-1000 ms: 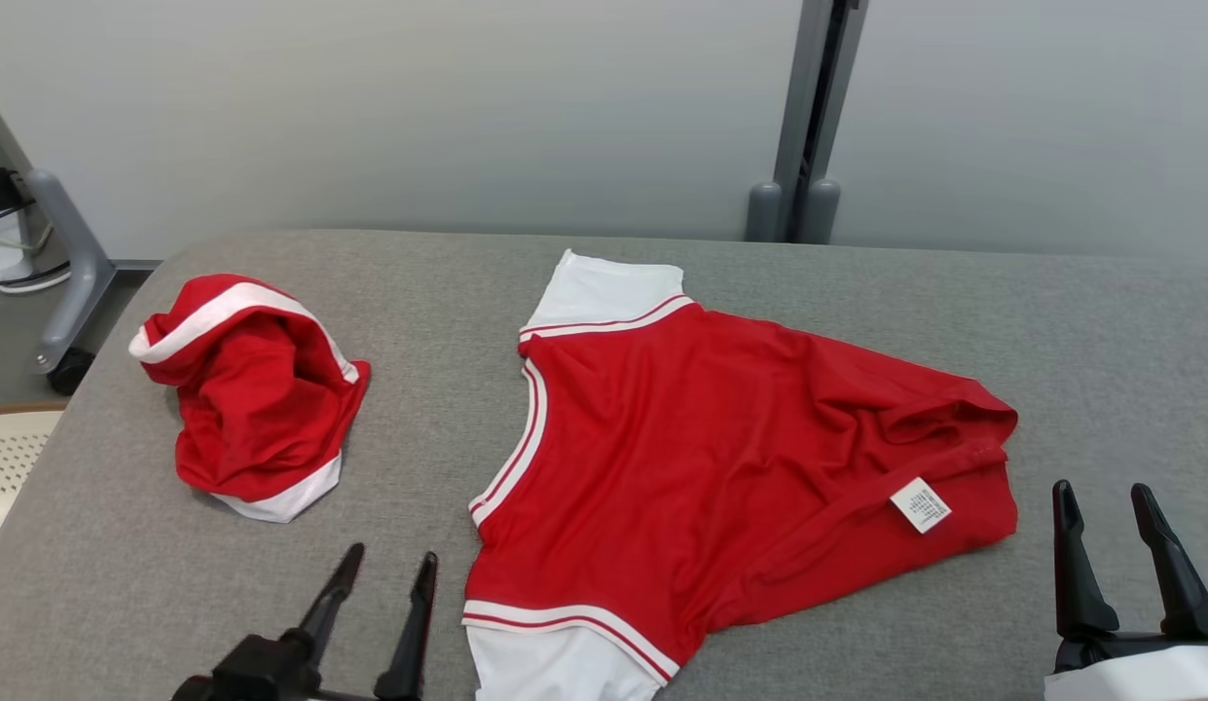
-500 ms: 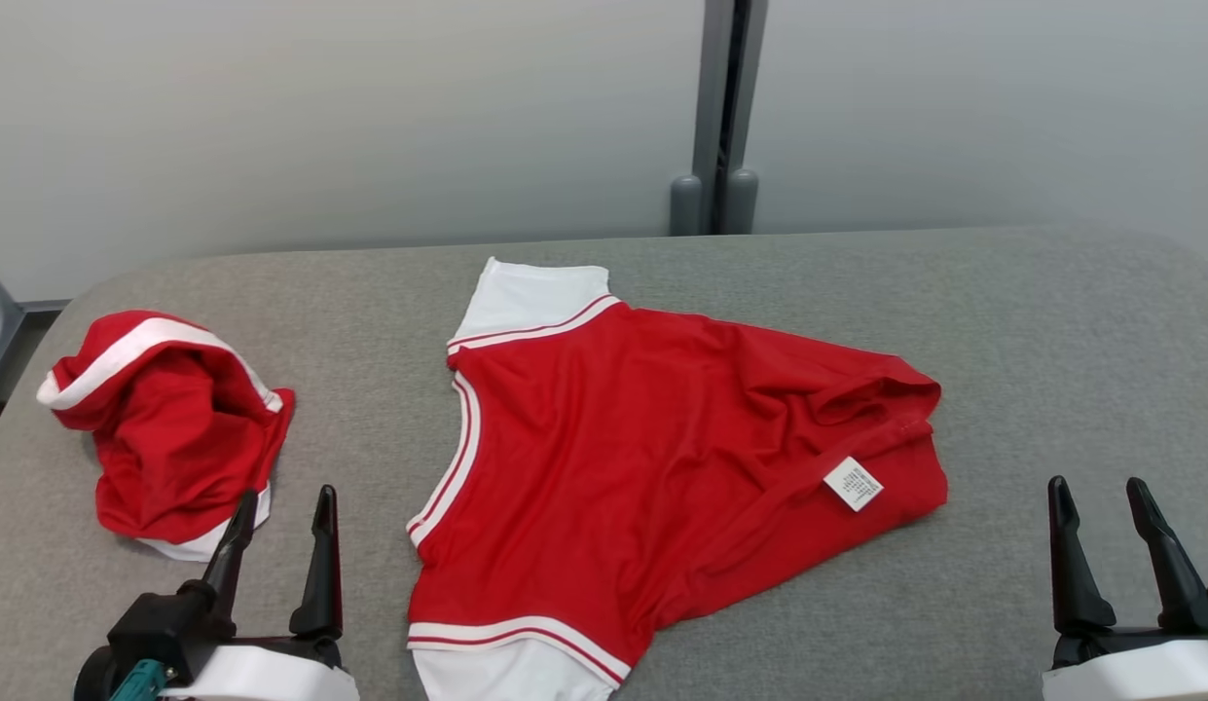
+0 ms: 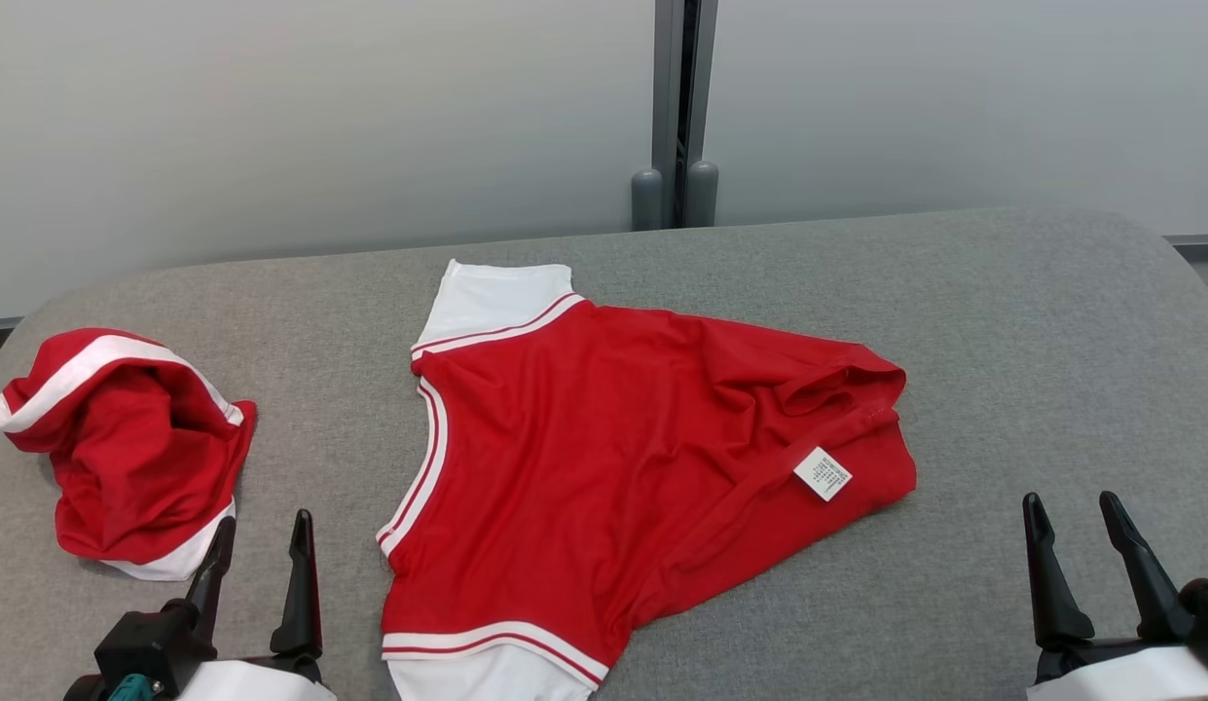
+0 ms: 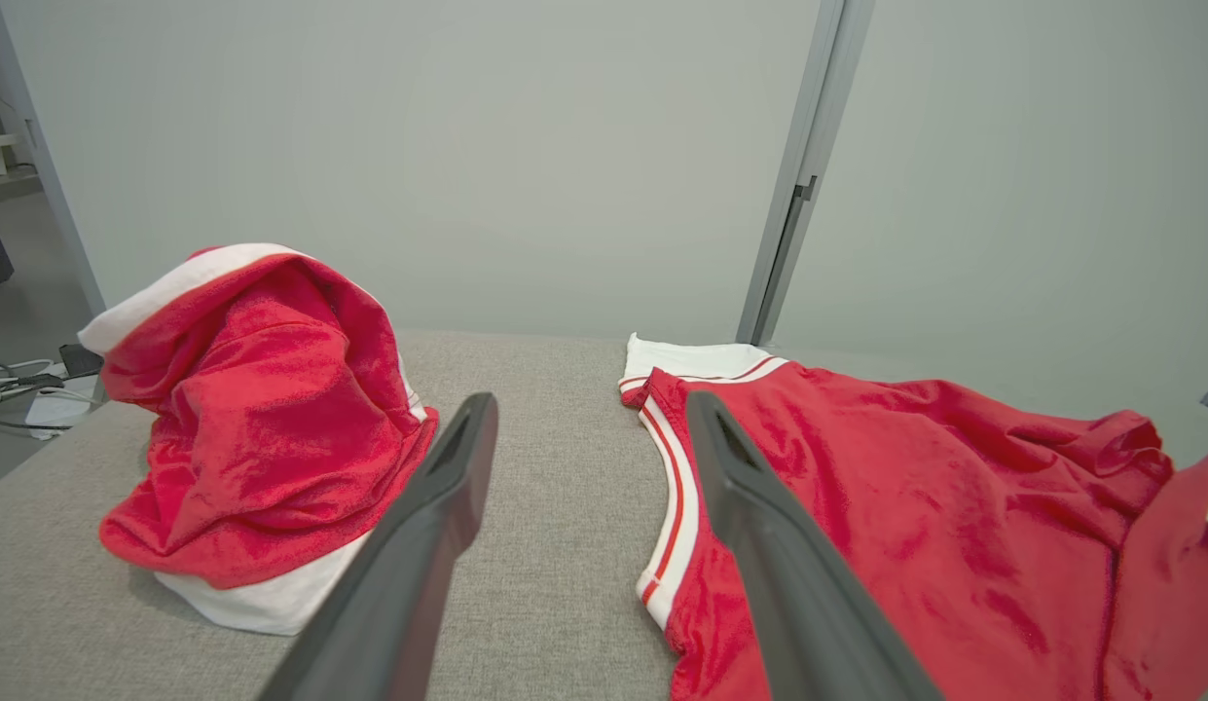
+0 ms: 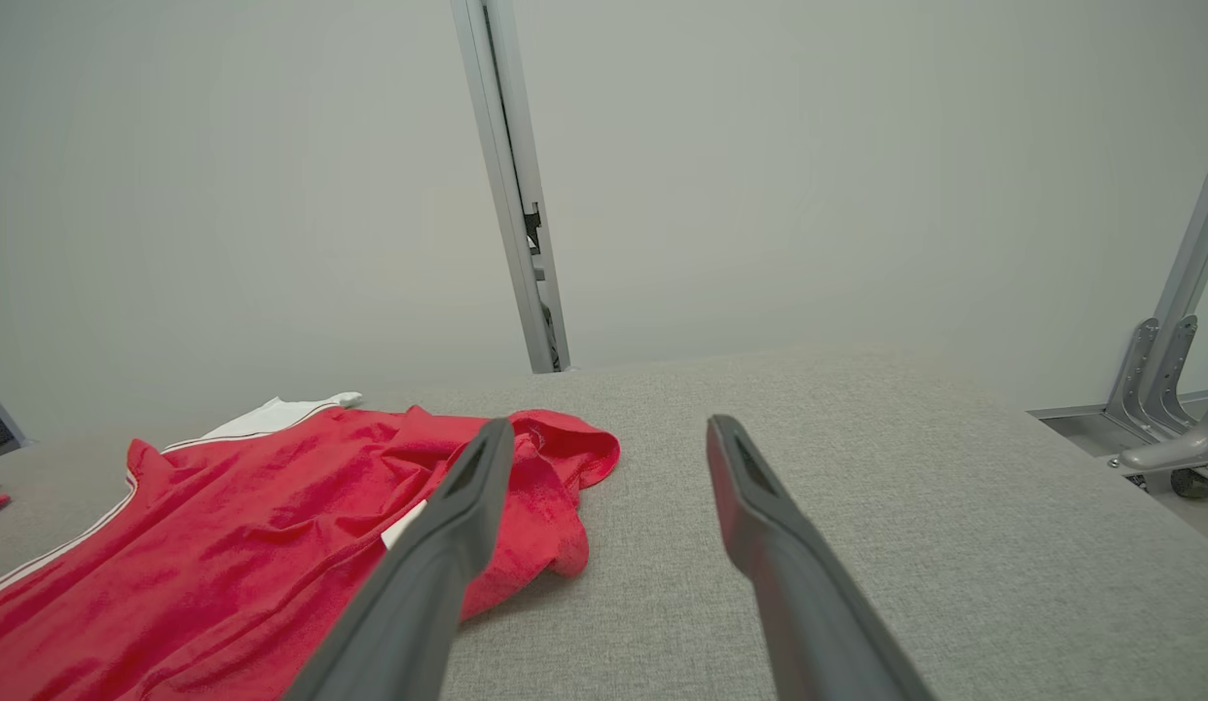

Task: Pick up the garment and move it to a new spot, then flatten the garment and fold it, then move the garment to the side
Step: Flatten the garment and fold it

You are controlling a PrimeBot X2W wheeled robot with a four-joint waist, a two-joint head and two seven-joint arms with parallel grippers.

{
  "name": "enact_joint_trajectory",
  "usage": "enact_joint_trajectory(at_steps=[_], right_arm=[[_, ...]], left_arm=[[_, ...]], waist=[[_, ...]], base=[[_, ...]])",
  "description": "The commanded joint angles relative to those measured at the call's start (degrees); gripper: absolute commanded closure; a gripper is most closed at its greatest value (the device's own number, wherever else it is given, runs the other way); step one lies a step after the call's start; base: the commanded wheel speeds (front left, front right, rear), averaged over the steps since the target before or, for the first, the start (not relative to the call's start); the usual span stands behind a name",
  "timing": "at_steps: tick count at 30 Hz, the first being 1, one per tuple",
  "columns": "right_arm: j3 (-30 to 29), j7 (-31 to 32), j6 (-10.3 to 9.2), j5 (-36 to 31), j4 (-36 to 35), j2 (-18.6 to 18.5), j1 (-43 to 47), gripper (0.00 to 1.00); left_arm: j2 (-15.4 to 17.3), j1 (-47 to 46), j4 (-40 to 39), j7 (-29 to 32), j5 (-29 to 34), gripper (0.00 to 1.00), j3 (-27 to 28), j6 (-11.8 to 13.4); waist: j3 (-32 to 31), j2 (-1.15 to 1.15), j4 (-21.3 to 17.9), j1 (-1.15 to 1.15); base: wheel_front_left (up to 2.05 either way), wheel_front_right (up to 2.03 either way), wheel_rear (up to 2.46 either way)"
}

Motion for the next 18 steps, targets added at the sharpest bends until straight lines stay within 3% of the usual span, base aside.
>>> enact_joint_trajectory(at_steps=[1, 18], right_arm=[[-0.01, -0.28, 0.02, 0.05, 0.2, -0.49, 0.2, 0.0], [1.6, -0.29, 0.02, 0.68, 3.28, -1.17, -1.9, 0.0]], left_arm=[[-0.11, 0.17, 0.44, -0.27, 0.67, 0.0, 0.35, -0.45], [-2.08, 0.25, 2.84, -0.27, 2.47, 0.0, 1.75, -3.17]], waist=[[0.03, 0.0, 0.05, 0.0], [-0.02, 0.0, 1.58, 0.0]], base=[[0.0, 0.0, 0.0], [0.0, 0.0, 0.0]])
